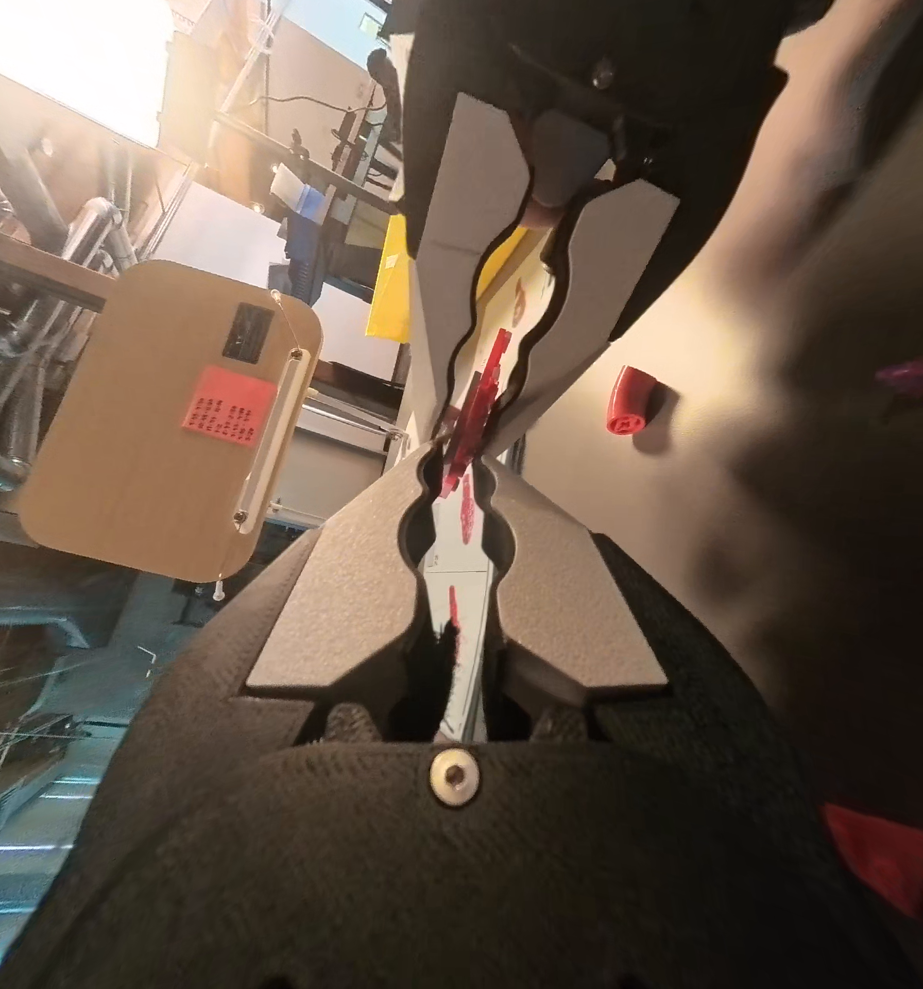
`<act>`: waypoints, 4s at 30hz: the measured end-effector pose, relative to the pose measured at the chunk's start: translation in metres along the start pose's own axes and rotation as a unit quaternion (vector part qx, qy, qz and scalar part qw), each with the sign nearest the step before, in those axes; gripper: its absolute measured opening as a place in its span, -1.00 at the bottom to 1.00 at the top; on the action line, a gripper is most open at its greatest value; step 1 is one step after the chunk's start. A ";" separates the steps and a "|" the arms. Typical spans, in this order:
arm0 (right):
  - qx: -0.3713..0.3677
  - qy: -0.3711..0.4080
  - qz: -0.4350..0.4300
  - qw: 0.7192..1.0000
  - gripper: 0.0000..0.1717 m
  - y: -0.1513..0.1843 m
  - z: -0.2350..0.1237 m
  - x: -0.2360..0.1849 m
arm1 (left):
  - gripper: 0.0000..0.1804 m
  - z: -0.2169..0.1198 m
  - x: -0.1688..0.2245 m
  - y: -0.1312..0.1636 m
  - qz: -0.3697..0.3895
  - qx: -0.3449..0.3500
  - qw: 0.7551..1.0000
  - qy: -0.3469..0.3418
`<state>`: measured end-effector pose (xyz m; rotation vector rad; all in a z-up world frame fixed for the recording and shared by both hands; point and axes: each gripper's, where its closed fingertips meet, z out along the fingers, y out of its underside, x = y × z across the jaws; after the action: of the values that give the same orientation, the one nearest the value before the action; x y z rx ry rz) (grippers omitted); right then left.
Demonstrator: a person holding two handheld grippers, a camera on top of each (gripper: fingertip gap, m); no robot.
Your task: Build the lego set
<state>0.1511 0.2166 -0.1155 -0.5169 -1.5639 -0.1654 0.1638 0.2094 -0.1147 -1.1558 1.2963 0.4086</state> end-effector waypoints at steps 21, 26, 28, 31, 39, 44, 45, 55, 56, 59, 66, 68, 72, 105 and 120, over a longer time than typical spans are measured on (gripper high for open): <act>0.013 0.073 -0.008 0.997 -0.84 -0.007 -0.006 0.026 | -0.43 -0.005 -0.007 -0.007 -0.352 0.065 0.929 0.096; 0.027 0.067 -0.050 0.996 -0.84 -0.014 -0.008 0.021 | -0.33 0.000 0.002 -0.015 -0.426 0.077 0.891 0.139; 0.029 0.069 -0.056 0.996 -0.84 -0.015 -0.009 0.022 | -0.33 0.000 0.001 -0.016 -0.440 0.083 0.882 0.143; 0.032 0.063 -0.074 0.995 -0.83 -0.016 -0.009 0.018 | -0.34 -0.004 0.000 -0.020 -0.468 0.103 0.862 0.165; 0.036 0.056 -0.078 0.995 -0.83 -0.017 -0.009 0.014 | -0.56 -0.014 -0.006 -0.018 -0.499 0.127 0.835 0.191; 0.022 0.055 -0.079 0.995 -0.84 -0.010 -0.007 0.014 | -0.49 -0.013 -0.011 -0.003 -0.410 0.085 0.899 0.131; 0.018 0.055 -0.080 0.995 -0.84 -0.008 -0.007 0.015 | -0.47 -0.013 -0.014 0.004 -0.346 0.062 0.932 0.091; 0.034 0.030 -0.068 0.997 -0.83 -0.013 -0.007 0.007 | -0.66 -0.010 -0.011 0.001 0.179 -0.014 0.978 -0.104; 0.035 0.029 -0.068 0.997 -0.83 -0.014 -0.007 0.007 | -0.67 -0.009 -0.009 0.002 0.187 -0.016 0.977 -0.102; 0.042 0.030 -0.064 0.997 -0.84 -0.017 -0.008 0.007 | -0.81 -0.008 -0.010 -0.002 0.227 -0.023 0.967 -0.116; 0.043 0.032 -0.059 0.997 -0.83 -0.017 -0.009 0.009 | -0.86 -0.003 -0.010 0.002 0.229 -0.041 0.965 -0.119; 0.045 0.030 -0.057 0.997 -0.83 -0.018 -0.009 0.008 | -0.83 -0.003 -0.009 0.004 0.228 -0.044 0.966 -0.117; 0.042 0.028 -0.062 0.997 -0.81 -0.017 -0.008 0.006 | -0.94 -0.004 -0.012 0.002 0.211 -0.036 0.970 -0.113; 0.017 -0.010 0.021 1.000 -0.83 -0.006 -0.004 0.005 | -0.70 -0.005 0.006 0.008 0.078 -0.011 0.997 -0.017; 0.011 -0.023 -0.049 0.998 -0.83 -0.008 -0.001 -0.011 | -0.92 -0.004 0.007 0.007 0.195 -0.027 0.979 -0.048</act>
<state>0.1484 0.2070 -0.1246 -0.4298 -1.6363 -0.2129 0.1583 0.2062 -0.1228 -0.9102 1.4356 0.7822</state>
